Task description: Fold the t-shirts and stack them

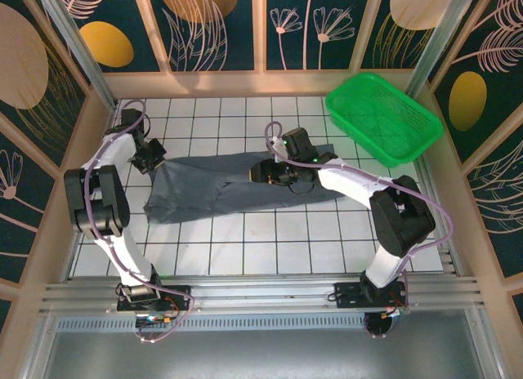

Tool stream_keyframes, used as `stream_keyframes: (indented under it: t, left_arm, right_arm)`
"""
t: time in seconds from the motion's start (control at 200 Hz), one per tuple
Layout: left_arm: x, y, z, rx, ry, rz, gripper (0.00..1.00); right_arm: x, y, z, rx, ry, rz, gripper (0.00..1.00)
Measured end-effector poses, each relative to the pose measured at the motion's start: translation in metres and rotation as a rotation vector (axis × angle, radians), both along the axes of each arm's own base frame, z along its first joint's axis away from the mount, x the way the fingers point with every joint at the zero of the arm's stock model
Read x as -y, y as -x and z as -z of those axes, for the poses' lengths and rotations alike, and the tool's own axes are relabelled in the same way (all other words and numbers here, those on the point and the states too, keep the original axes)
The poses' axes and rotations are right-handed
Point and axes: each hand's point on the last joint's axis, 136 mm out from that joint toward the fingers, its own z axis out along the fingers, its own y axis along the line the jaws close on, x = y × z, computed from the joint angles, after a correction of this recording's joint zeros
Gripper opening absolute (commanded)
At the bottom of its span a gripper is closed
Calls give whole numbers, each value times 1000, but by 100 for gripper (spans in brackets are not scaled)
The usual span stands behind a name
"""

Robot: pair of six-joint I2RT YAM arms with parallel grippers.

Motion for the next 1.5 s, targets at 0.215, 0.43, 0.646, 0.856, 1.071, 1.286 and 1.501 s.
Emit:
stream_keyframes:
  t: [0.215,0.43,0.646,0.856,1.071,1.286,1.501]
  left_arm:
    - [-11,-8,39,-83,-59,17,23]
    - [-21,1,20,-38,-151,-39,48]
    - [68,50,-29,156,28,-17,36]
    - [111,107,51,-61,229,-103,33]
    - [121,21,49,6,258,-108,28]
    - [140,-112,43,125,250,-35,25]
    - [200,-202,38,260,349,88,26]
  right_arm:
    - [29,-20,13,9,75,113,49]
    - [112,-64,28,34,208,365,35]
    - [179,-111,61,52,381,521,30]
    - [203,-138,110,0,518,518,30]
    - [214,-121,110,-18,564,549,30]
    - [203,-18,115,-124,578,564,32]
    - [122,85,113,-212,474,388,38]
